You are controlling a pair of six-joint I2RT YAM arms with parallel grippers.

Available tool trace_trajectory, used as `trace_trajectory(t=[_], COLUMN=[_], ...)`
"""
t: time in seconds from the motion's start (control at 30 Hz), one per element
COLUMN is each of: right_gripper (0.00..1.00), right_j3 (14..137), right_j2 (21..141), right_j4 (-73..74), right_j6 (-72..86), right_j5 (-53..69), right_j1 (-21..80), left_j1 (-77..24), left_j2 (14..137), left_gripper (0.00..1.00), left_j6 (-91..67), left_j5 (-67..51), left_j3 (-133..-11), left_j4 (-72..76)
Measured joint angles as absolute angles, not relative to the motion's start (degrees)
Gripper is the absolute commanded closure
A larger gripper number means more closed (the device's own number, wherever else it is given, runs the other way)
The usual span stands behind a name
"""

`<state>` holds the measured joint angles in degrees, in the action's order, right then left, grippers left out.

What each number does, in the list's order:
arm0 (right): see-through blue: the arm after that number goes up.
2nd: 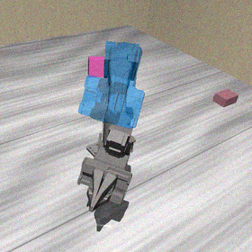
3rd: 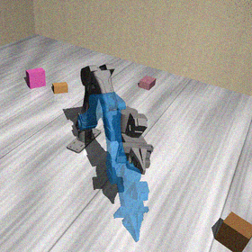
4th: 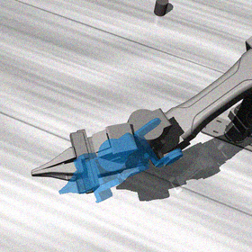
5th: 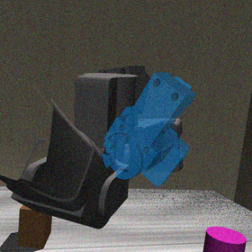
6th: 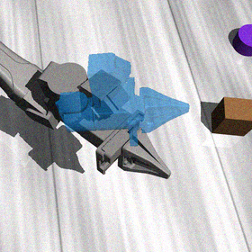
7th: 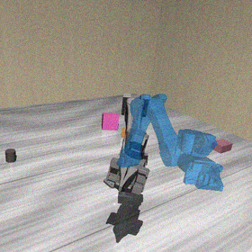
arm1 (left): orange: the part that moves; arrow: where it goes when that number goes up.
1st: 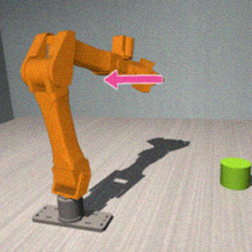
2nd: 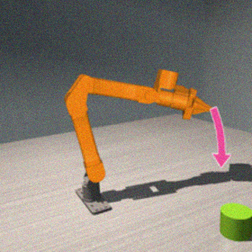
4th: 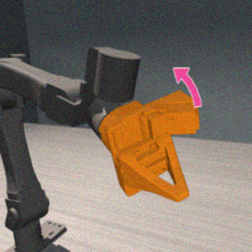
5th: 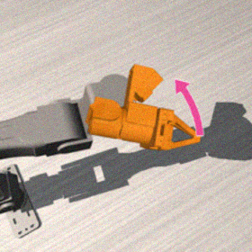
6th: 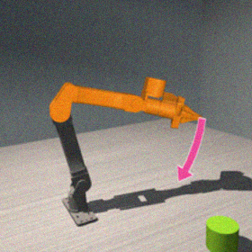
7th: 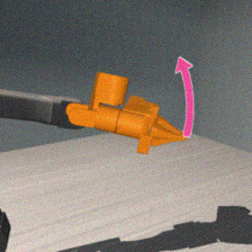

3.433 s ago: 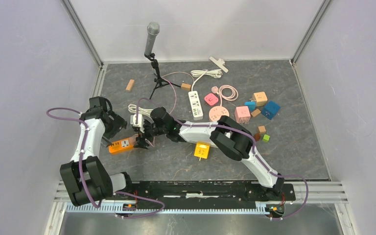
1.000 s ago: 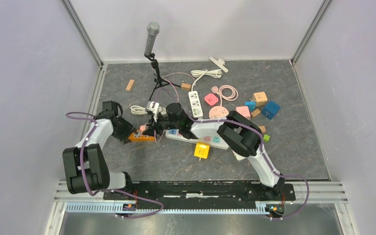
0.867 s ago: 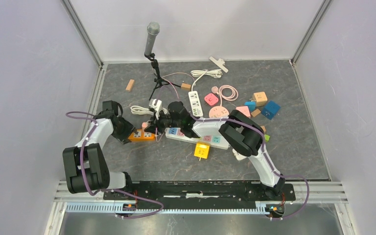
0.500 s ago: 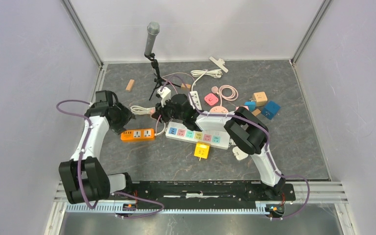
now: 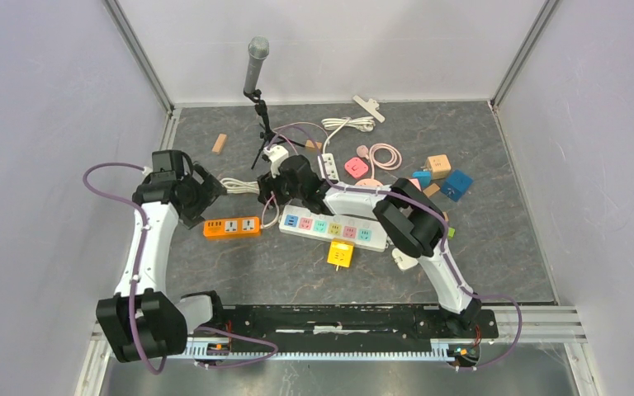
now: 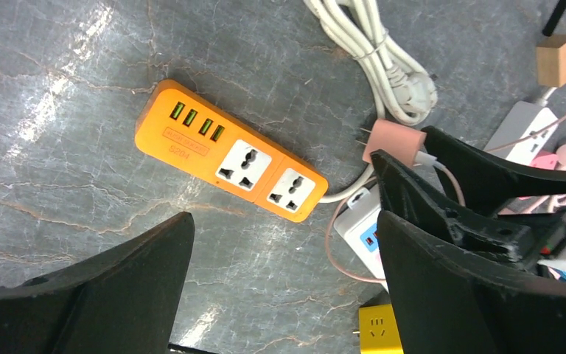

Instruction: Pull the plug off the socket

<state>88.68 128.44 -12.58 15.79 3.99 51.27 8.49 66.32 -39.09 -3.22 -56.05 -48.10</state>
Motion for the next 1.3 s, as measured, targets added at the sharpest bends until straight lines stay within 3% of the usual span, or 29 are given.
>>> trace_trajectory(t=[0.33,0.57,0.97,1.3], right_gripper=[0.20,0.20,0.14,0.11], right_j3=[97.2,95.5,66.0,62.4], right_j2=[127.9,122.4,83.4,58.1], right_j4=[-7.8,-6.2,-2.7,13.6], right_j6=[13.2,11.7,4.0,-4.7], right_j5=[7.3,6.8,-12.1,-39.8], right_j1=[51.0,50.0,45.0,33.1], left_j1=[8.5,8.5,7.4,6.9], left_j2=[65.1,64.9,64.1,62.3], left_gripper=[0.00,0.00,0.00,0.00], left_j6=[-37.7,-35.3,-28.8,-24.2], left_j5=[-3.1,-3.3,-11.2,-14.2], left_j3=[-61.8,-63.9,-69.4,-76.0], left_j4=[-51.5,-52.6,-51.7,-51.1])
